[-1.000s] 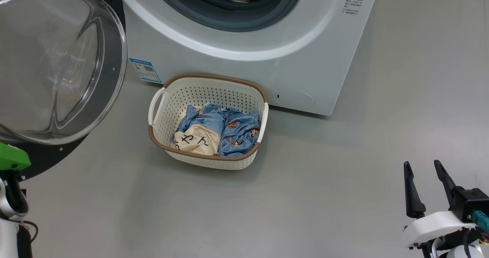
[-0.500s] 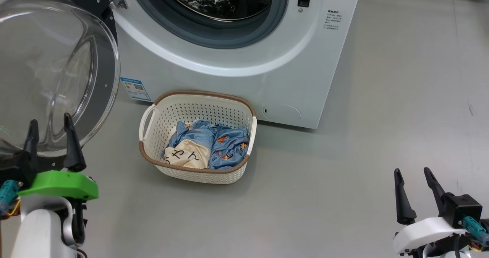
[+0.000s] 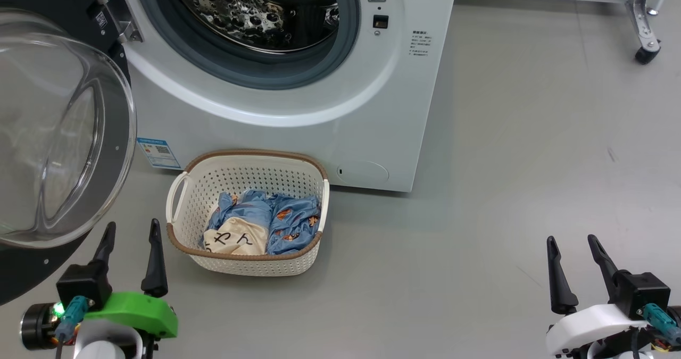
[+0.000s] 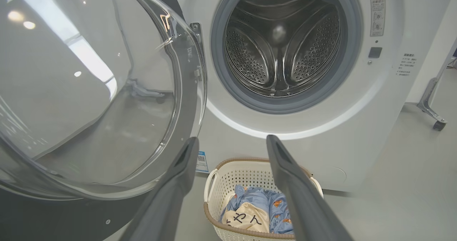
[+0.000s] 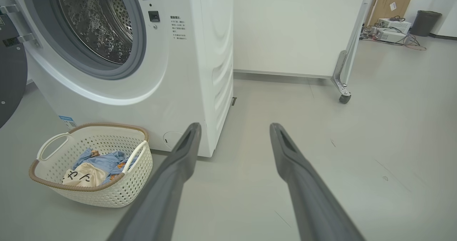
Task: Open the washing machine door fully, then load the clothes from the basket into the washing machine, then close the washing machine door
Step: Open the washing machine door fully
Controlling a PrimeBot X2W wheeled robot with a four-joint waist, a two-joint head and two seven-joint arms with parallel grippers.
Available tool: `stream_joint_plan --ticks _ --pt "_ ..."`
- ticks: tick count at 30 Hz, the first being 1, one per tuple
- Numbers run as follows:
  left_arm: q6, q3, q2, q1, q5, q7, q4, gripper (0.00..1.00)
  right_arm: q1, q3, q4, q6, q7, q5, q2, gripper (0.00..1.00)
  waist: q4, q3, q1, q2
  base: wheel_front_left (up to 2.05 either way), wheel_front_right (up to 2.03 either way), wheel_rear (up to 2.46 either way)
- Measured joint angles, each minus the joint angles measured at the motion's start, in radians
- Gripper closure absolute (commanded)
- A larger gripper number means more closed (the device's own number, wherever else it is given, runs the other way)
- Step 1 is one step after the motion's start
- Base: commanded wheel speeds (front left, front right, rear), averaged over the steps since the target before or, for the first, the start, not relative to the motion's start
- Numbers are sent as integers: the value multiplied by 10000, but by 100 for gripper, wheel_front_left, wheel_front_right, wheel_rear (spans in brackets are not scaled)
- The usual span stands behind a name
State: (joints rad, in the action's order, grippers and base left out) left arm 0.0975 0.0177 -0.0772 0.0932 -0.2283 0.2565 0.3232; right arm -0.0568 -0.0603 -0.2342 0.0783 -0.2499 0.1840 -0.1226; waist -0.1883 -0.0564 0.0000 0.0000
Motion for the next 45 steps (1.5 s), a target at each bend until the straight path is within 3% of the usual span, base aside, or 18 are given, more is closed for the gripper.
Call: stream_joint_plan --ticks 25,45 --pt "165 -205 42 -1185 67 0 -286 0 -678 224 782 -65 0 -113 182 0 1757 803 0 0 0 0 0" --pt "165 -255 77 -1402 268 0 -516 0 -839 303 1210 -100 0 -176 178 0 1680 825 0 0 0 0 0"
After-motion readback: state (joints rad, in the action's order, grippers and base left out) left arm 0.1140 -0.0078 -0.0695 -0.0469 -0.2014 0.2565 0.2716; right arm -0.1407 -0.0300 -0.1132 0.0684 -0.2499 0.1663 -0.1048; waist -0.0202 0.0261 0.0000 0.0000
